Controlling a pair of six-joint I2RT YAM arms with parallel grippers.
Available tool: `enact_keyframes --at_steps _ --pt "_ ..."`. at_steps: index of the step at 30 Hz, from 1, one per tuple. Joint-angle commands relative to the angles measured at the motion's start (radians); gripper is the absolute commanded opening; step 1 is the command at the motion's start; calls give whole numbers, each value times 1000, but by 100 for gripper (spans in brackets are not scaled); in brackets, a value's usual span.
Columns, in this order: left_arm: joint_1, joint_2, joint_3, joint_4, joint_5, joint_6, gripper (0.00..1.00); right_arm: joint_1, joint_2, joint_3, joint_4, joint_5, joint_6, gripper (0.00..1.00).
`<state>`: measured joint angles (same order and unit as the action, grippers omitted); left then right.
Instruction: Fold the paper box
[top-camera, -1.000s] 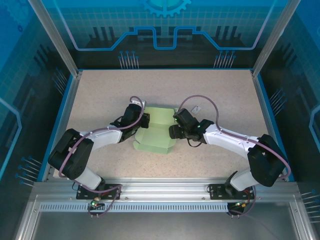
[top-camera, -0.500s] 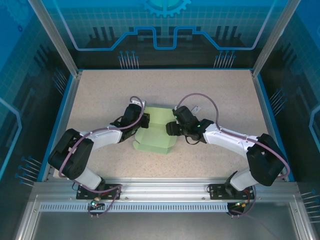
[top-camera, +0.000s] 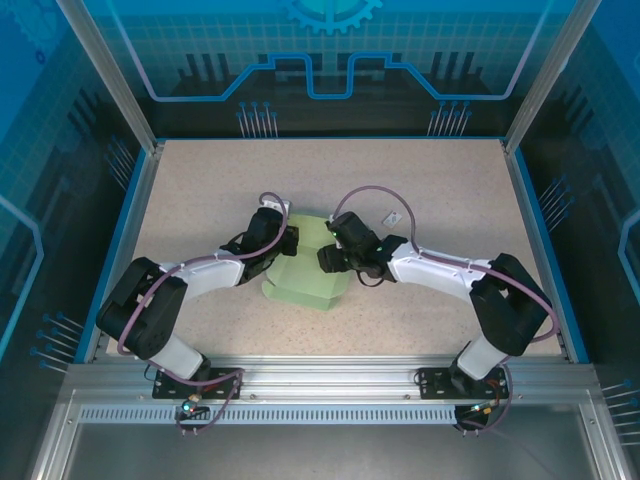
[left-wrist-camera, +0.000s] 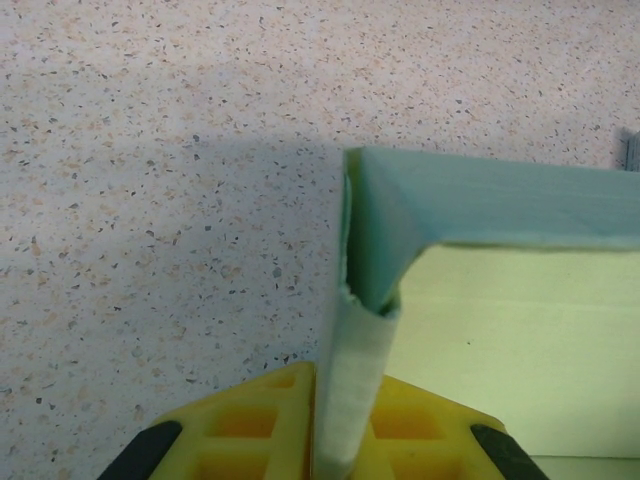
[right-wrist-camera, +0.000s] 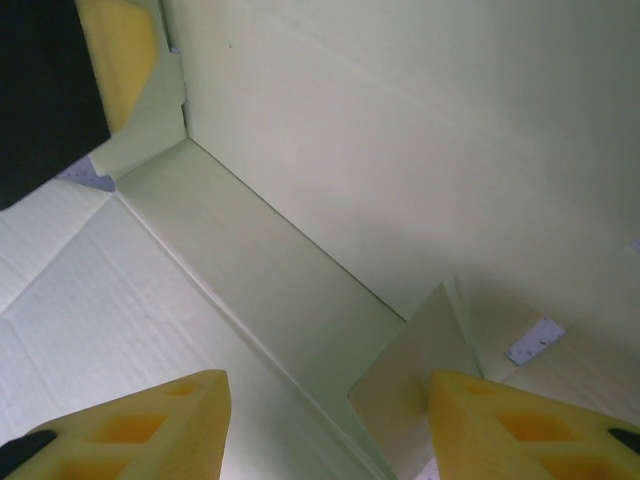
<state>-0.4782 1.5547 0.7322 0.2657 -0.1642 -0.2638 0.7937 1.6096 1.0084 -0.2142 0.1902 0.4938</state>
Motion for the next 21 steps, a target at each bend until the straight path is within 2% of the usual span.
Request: enact_keyframes --at_steps 1,13,21 --pt "-11 -22 11 -3 15 -19 13 15 1 35 1 -5 -42 55" --pt "-11 -26 11 -11 8 -21 15 -5 -201 47 -207 33 -219 55" --pt "-10 -37 21 -40 5 -22 14 -75 -371 62 -343 3 -354 56"
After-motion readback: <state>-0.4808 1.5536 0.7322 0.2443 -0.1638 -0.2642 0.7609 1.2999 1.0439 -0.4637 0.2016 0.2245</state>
